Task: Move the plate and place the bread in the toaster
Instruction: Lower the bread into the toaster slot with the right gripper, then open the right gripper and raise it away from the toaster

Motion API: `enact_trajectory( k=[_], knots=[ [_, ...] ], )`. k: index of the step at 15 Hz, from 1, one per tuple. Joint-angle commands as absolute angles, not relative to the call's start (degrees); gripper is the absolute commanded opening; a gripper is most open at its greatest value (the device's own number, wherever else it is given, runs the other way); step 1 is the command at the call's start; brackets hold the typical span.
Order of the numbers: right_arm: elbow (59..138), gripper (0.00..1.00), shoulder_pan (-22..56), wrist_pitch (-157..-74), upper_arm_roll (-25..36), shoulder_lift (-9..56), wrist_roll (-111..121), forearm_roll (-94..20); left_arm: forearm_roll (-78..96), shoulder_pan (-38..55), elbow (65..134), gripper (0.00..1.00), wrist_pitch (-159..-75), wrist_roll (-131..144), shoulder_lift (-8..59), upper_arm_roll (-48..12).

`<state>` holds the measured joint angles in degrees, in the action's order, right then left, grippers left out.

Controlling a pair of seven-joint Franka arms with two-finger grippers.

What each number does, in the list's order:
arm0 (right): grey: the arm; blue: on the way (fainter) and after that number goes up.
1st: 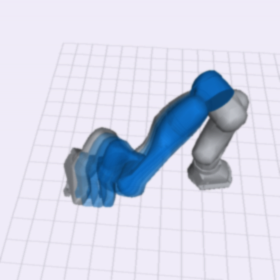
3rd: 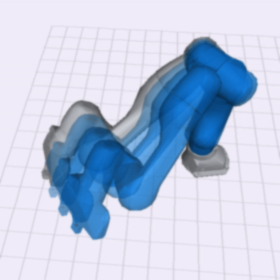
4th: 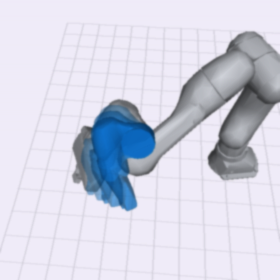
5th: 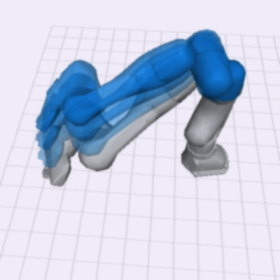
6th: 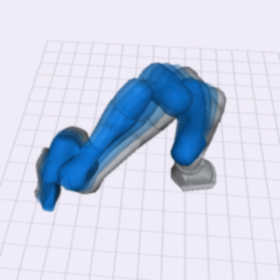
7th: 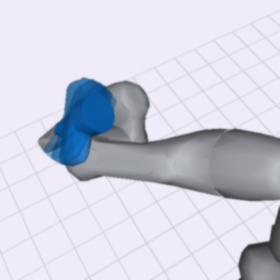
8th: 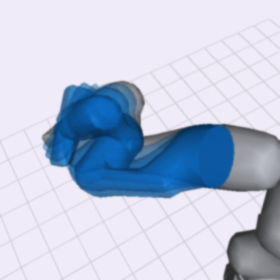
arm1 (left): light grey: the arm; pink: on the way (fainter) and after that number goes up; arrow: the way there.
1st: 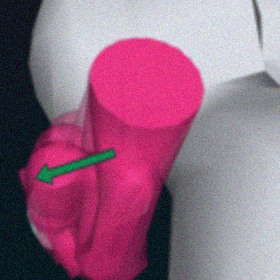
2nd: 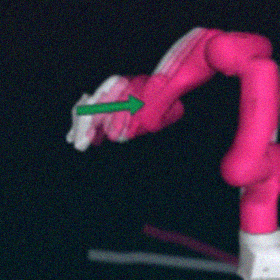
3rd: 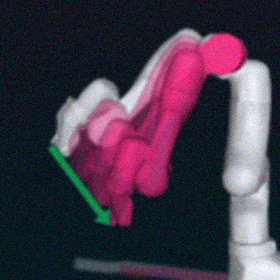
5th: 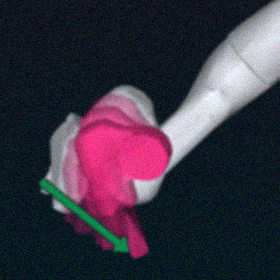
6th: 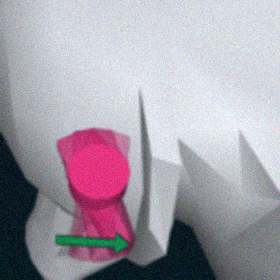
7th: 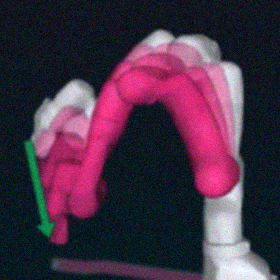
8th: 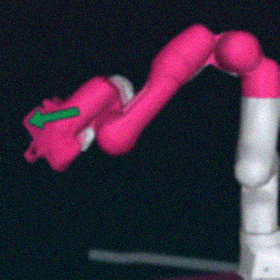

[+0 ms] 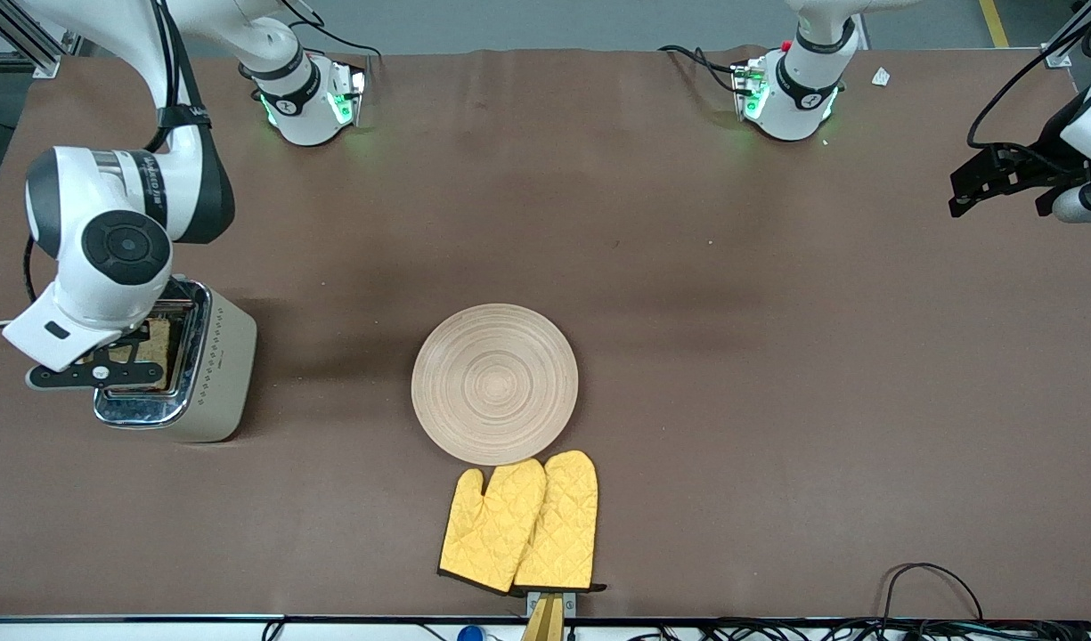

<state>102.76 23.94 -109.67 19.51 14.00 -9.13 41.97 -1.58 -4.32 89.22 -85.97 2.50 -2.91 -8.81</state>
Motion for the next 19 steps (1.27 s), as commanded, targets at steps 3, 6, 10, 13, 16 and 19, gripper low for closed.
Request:
enact_trajectory(
  k=[3,6,10,13,16,19],
  knots=[
    [103.71,0.0,24.17,-110.13,19.16,14.59,-11.95,42.37,-2.46,-4.39,87.71,1.0,-85.87,1.67,-2.37,-8.88],
    [103.97,0.0,24.08,-109.95,19.16,15.12,-12.04,37.54,-2.46,-4.31,87.71,1.0,-85.87,1.67,-2.37,-8.88],
    [102.92,0.77,24.08,-109.42,19.25,16.52,-11.69,33.4,-2.46,-4.39,87.8,1.0,-85.87,1.58,-2.37,-8.88],
    [101.87,1.0,23.99,-108.81,19.25,14.16,-10.12,29.46,-2.64,-4.31,87.71,1.0,-85.87,1.58,-2.29,-8.88],
    [95.3,1.0,22.94,-103.38,19.77,10.82,-8.09,14.21,-2.64,-4.39,87.71,1.0,-85.87,1.58,-2.37,-8.88],
    [83.71,1.0,21.36,-93.38,19.86,10.02,-8.09,4.5,-2.72,-4.48,87.63,1.0,-85.87,1.58,-2.37,-8.88]
  ],
)
